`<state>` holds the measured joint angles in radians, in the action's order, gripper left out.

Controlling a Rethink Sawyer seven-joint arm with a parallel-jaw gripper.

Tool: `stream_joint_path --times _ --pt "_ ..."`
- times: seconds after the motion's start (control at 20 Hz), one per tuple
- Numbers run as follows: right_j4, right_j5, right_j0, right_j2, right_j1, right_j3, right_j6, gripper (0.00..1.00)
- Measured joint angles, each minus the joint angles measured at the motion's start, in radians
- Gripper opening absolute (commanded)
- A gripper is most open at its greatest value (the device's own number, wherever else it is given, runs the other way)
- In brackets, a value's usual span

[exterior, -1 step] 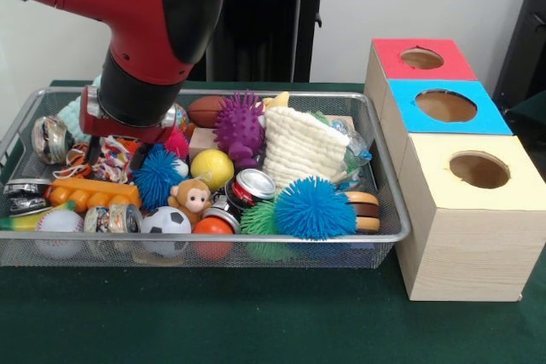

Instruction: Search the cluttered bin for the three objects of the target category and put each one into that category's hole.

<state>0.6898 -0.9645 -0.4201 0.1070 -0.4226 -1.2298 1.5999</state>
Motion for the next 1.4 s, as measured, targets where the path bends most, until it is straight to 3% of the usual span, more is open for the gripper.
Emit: stream_joint_path --times 0.45,1.4 --pt "0.000 0.000 0.000 0.000 -0.002 -0.006 0.000 1.00" --pt "0.002 0.001 -0.034 0.002 -0.010 -0.108 0.000 1.00"
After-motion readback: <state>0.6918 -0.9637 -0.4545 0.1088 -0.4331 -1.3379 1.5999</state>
